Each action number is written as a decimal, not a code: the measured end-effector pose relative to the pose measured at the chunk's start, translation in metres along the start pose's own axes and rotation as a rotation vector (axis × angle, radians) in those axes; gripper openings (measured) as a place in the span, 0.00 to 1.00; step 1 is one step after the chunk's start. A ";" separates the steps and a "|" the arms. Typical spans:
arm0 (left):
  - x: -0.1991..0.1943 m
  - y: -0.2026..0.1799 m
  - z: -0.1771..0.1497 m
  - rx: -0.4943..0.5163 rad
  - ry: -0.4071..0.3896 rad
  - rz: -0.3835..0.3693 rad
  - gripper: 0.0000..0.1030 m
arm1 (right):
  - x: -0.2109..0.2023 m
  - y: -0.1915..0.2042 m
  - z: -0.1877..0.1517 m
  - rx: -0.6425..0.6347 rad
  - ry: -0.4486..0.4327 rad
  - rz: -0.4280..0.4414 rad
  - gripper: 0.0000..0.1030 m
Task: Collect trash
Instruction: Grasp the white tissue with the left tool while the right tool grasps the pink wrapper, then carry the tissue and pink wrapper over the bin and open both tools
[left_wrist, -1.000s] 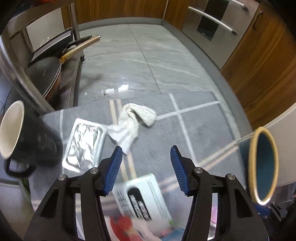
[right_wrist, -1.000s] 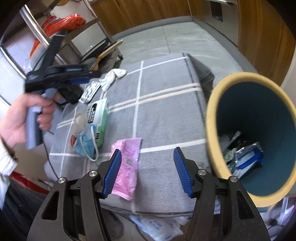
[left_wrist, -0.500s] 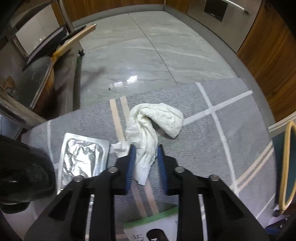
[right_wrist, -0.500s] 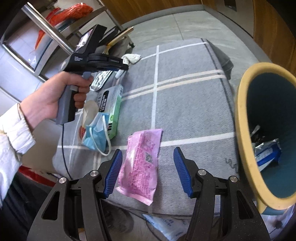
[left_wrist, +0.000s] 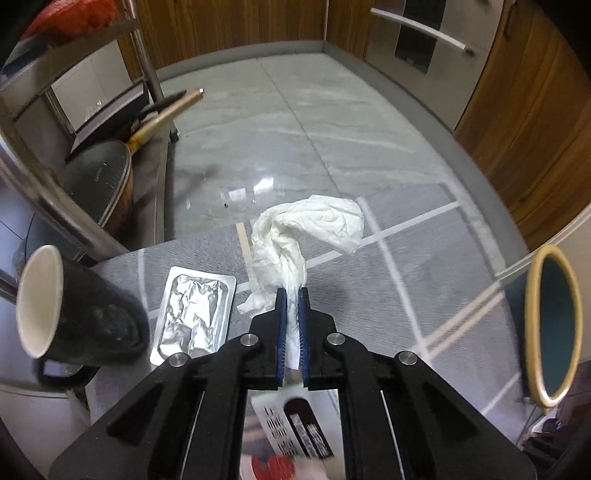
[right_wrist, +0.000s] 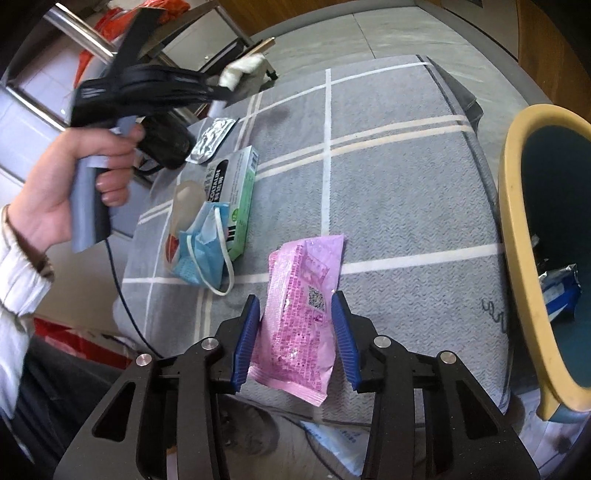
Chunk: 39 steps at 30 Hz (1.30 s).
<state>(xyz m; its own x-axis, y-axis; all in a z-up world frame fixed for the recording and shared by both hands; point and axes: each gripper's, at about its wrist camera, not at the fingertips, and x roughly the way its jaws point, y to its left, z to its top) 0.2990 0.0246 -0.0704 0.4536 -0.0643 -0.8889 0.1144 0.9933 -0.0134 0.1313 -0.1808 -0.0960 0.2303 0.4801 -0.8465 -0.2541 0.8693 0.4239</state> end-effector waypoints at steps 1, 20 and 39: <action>-0.005 0.000 0.001 -0.005 -0.007 -0.008 0.05 | -0.001 0.000 0.000 -0.001 0.000 0.003 0.42; -0.143 -0.043 -0.055 0.005 -0.172 -0.181 0.05 | 0.007 -0.004 -0.016 -0.018 0.021 -0.040 0.14; -0.142 -0.073 -0.096 0.010 -0.157 -0.204 0.05 | -0.094 -0.052 -0.013 0.073 -0.245 -0.094 0.13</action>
<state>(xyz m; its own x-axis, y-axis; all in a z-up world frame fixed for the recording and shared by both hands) 0.1415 -0.0296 0.0128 0.5518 -0.2778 -0.7864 0.2258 0.9574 -0.1798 0.1109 -0.2725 -0.0420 0.4725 0.4028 -0.7839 -0.1539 0.9135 0.3766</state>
